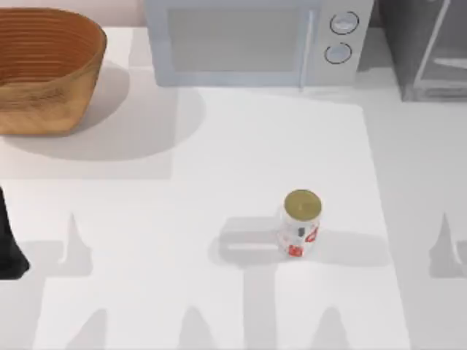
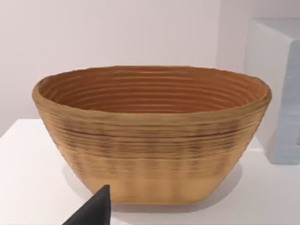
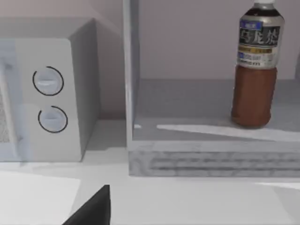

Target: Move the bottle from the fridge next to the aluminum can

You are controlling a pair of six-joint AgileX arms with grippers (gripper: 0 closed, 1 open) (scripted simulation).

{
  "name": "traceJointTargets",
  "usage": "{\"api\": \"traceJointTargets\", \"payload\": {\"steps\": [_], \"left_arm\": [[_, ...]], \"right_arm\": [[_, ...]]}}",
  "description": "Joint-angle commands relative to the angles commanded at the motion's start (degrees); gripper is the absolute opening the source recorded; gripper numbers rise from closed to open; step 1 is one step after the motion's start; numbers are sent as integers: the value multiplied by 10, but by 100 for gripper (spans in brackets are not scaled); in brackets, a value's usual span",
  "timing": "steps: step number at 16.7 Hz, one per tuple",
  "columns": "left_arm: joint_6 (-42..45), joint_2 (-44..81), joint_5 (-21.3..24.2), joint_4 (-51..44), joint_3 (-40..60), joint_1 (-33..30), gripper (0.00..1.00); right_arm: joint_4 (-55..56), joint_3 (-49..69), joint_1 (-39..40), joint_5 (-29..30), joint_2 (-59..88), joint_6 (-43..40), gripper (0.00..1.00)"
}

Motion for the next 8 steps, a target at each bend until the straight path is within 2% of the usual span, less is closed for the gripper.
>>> {"api": "traceJointTargets", "payload": {"steps": [4,8], "left_arm": [[0,0,0,0,0,0,100],[0,0,0,0,0,0,100]], "right_arm": [[14,14,-4,-2,18,0,100],[90,89,-24,-17,126,1,100]]}}
